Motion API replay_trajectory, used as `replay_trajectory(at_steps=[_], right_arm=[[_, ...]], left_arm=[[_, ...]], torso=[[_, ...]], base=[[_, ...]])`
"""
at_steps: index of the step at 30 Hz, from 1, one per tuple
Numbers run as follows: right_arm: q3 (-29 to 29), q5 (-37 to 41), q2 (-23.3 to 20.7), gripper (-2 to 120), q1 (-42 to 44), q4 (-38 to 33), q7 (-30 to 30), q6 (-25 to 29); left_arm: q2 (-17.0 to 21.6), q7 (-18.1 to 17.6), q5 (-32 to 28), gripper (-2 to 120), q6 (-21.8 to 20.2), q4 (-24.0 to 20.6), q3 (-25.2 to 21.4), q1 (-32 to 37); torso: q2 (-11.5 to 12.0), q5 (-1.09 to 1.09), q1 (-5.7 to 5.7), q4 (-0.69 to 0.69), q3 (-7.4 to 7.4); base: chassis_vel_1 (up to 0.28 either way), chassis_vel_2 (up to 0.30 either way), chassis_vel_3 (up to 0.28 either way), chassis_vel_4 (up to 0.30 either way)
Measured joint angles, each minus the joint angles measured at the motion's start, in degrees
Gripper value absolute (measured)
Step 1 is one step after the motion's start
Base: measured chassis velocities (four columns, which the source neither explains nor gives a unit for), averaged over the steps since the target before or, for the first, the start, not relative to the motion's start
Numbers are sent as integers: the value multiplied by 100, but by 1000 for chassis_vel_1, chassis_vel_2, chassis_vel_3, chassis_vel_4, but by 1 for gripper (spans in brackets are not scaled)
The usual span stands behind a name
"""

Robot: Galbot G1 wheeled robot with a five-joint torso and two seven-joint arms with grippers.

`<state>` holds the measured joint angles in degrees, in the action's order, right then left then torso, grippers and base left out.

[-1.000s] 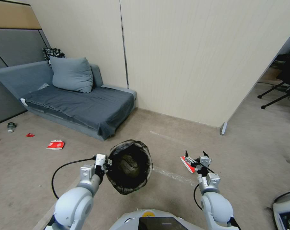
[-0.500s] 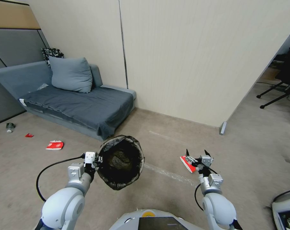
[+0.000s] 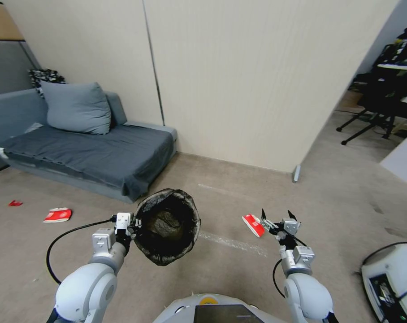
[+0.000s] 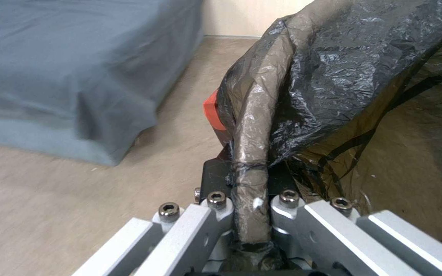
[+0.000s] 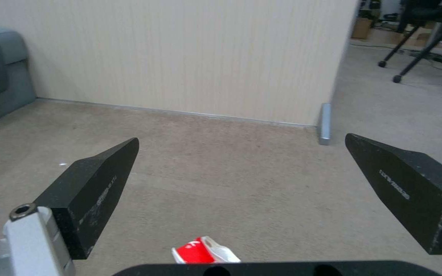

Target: Pick up the trash bin, then pick up the garbage from the floor and place it into the trash bin.

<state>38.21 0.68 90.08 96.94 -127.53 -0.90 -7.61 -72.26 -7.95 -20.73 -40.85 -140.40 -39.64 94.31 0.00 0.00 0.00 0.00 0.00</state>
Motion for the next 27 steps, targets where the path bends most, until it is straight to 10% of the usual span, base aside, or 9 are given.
replay_trajectory(at_steps=[27], right_arm=[[-15, 96, 10, 100, -59, 5, -50, -162]], left_arm=[[8, 14, -46, 1, 58, 96, -73, -46]], torso=[[0, 0, 0, -2, 0]], base=[[-48, -45, -46, -45]])
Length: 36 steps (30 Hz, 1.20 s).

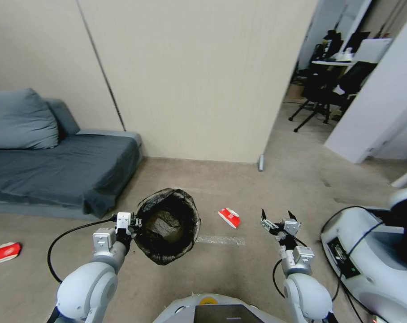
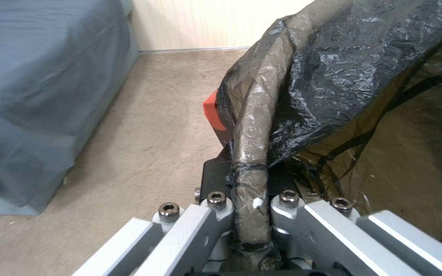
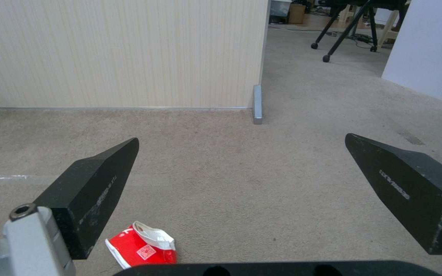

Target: Pick up the trash bin, then pick up the garbage from the floor and place it into the trash bin.

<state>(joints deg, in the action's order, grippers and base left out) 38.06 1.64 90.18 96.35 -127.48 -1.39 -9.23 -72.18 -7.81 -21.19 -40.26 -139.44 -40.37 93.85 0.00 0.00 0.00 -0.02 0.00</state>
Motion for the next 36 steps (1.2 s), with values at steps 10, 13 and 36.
replay_trajectory(at_steps=[10, 13, 36], right_arm=[[6, -59, -20, 100, 16, 1, 44, -64], [1, -63, -20, 100, 19, 7, 47, -64], [-11, -127, -7, 100, 50, 35, 47, -40]], left_arm=[[-28, -8, 24, 1, 4, 2, -21, 19], [-24, -8, 33, 1, 6, -5, -26, 31], [13, 20, 48, 1, 16, -22, -45, 27]], torso=[[0, 0, 0, 2, 0], [0, 0, 0, 2, 0], [0, 0, 0, 2, 0]], base=[[0, 0, 0, 0], [0, 0, 0, 0], [-68, 68, 64, -74]])
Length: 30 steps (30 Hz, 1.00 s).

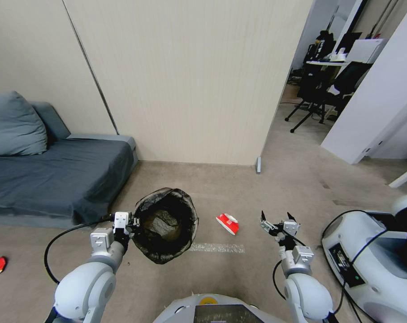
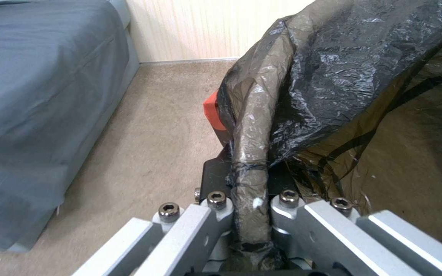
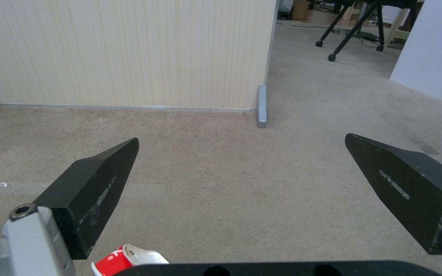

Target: Pick up the trash bin, then pick up the garbage from the floor and place it into the trash bin.

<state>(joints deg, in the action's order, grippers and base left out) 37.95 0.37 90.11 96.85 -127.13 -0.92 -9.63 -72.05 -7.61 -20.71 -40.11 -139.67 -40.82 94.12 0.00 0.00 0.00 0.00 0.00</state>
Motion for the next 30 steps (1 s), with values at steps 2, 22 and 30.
replay_trajectory(at_steps=[2, 22, 30], right_arm=[[-1, -1, 1, 100, -2, 0, 0, 1], [23, 61, -160, 100, -140, 151, 163, -61], [-25, 552, -1093, 100, -545, 554, 93, -293]], left_arm=[[0, 7, 0, 1, 1, 2, 0, -6], [34, 64, -24, 1, 6, 2, -38, -37], [151, 35, -97, 1, 7, -121, -157, -13]], torso=[[0, 0, 0, 0, 0], [0, 1, 0, 0, 0], [0, 1, 0, -1, 0]], base=[[-96, 56, 76, -79], [-66, 65, 62, -60], [0, 0, 0, 0]])
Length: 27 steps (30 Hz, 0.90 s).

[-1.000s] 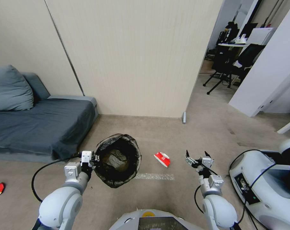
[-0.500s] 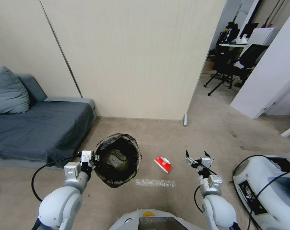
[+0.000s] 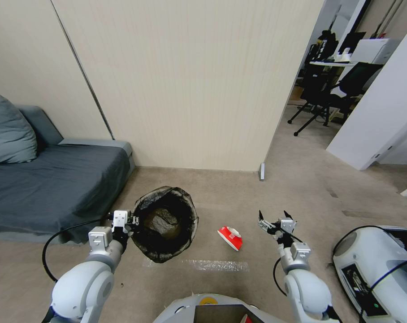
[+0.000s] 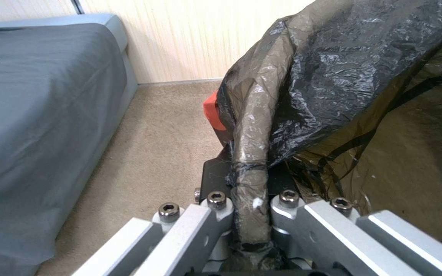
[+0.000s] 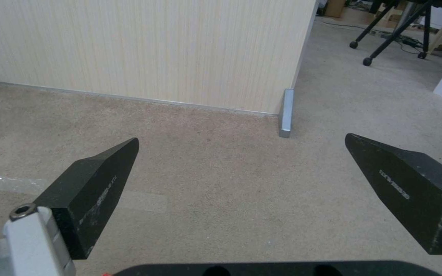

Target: Pick up the trash bin, then pick up the garbage from the floor and place it into the trash bin.

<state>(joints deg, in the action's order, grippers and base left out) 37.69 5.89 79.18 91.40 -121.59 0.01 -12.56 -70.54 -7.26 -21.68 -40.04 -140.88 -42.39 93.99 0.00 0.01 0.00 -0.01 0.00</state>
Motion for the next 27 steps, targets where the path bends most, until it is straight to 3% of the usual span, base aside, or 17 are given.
replay_trajectory(at_steps=[13, 16, 17, 19, 27], right_arm=[[-185, 747, -594, 100, -382, 554, 42, -321], [-645, 1178, -1229, 100, -726, 1194, 183, -448], [-645, 1178, -1229, 100, -726, 1194, 183, -448], [-1126, 1670, -1761, 100, -1118, 1729, 238, -565], [-1560, 1885, -2031, 100, -1387, 2281, 353, -718]], left_arm=[[-2, -62, -43, 1, 1, -156, -77, 117], [43, -80, -89, 1, -4, -218, -110, 139], [43, -80, -89, 1, -4, -218, -110, 139], [108, -87, -127, 1, -19, -240, -120, 168], [200, -92, -223, 1, -47, -242, -121, 163]], torso=[[0, 0, 0, 2, 0], [0, 0, 0, 1, 0], [0, 0, 0, 1, 0], [0, -1, 0, 0, 0], [0, -2, 0, 3, 0]], base=[[0, 0, 0, 0], [0, 0, 0, 0], [0, 0, 0, 0], [0, 0, 0, 0], [0, 0, 0, 0]])
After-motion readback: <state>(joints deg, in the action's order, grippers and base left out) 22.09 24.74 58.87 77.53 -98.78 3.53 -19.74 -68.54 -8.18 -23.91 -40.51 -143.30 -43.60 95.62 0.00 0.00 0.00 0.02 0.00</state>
